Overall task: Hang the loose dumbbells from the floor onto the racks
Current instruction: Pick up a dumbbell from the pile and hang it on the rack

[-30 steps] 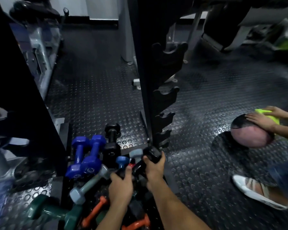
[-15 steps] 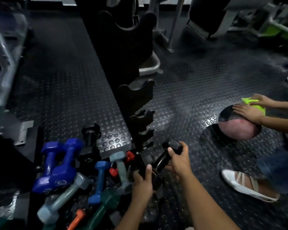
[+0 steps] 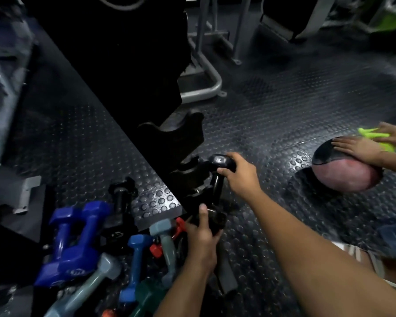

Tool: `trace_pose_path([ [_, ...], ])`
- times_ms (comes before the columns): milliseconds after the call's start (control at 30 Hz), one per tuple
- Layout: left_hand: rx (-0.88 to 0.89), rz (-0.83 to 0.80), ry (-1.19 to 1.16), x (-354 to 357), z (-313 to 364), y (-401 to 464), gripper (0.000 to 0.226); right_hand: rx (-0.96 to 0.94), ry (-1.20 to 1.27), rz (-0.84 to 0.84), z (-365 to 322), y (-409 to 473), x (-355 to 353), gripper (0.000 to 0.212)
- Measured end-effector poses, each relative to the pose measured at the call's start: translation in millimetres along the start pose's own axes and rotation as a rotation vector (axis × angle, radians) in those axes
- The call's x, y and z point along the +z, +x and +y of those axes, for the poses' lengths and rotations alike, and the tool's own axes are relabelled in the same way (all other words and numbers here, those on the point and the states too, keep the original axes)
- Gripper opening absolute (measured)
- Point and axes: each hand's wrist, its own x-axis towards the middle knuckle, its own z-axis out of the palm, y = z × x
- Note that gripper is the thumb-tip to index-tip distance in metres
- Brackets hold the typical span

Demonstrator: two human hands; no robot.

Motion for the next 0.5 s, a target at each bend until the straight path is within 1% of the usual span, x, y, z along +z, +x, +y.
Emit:
trace_pose_path([
  [67, -0.077, -0.039, -0.100, -3, -4, 5, 0.047, -0.033, -0.027, -0.039, -8, 5, 10, 0.054],
  [133, -0.153, -0.090, -0.133, -4, 1, 8, 0.054, -0.073, -0.079, -0.081, -16, 12, 15, 0.057],
  [167, -0.181, -0.106, -0.170, -4, 4, 10, 0.052, -0.089, -0.073, -0.111, -17, 19, 17, 0.056],
  [233, -0.235, -0.096, -0.254, -2, 7, 16, 0.045, -0.047, 0.044, -0.195, -19, 33, 21, 0.055],
  [300, -0.279, -0.079, -0.318, 0, 11, 18, 0.041, -0.027, 0.116, -0.336, 9, 67, 45, 0.060],
  [333, -0.293, -0.062, -0.351, 1, 11, 20, 0.039, -0.015, 0.149, -0.374, 6, 71, 52, 0.059],
  [367, -0.297, -0.033, -0.385, 4, 11, 23, 0.036, -0.004, 0.188, -0.403, -9, 62, 54, 0.052],
  [400, -0.282, -0.012, -0.409, 7, 13, 20, 0.035, 0.019, 0.246, -0.419, -23, 54, 54, 0.041],
  [433, -0.268, -0.022, -0.415, 9, 15, 17, 0.033, 0.039, 0.288, -0.411, -41, 41, 48, 0.035],
  [467, -0.270, -0.036, -0.391, 9, 16, 15, 0.029, 0.069, 0.325, -0.405, -47, 38, 46, 0.036],
  [500, -0.284, -0.022, -0.315, 6, 17, 16, 0.025, 0.086, 0.321, -0.398, -43, 40, 46, 0.041],
])
